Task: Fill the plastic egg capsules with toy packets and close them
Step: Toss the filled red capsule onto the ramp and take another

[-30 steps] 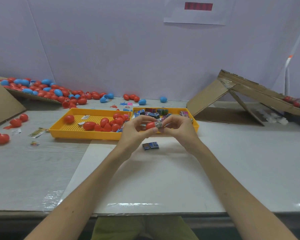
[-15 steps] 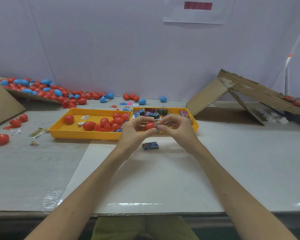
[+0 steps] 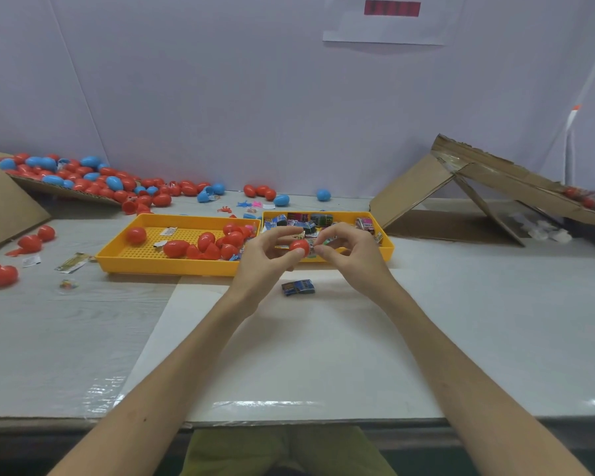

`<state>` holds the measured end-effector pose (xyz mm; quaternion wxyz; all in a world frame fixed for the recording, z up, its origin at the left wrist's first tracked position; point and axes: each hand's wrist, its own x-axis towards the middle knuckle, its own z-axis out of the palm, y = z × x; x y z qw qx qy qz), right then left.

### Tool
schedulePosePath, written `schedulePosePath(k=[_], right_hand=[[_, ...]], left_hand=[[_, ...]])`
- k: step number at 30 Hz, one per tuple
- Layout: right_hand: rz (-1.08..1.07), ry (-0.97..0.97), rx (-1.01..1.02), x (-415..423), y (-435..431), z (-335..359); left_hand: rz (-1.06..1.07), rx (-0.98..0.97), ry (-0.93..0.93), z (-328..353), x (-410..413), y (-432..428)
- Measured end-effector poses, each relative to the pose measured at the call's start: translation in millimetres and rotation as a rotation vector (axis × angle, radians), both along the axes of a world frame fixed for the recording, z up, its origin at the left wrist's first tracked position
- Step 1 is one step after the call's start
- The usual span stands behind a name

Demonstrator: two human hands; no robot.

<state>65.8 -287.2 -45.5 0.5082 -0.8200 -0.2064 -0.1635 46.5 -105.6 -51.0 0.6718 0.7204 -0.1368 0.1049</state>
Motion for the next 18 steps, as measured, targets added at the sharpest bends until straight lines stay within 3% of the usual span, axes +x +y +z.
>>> schedulePosePath(k=[7,18], right_hand=[[-0.006,-0.02,-0.061,2.7,1.2,-4.8],[0.014,-0.002,-0.062,0.2,3.5,-4.5]], left_hand=[[0.115,0.164,-0.124,-2.7,3.4,1.1],[0.121,0.174,-0.154,-3.3,3.9,2.3]])
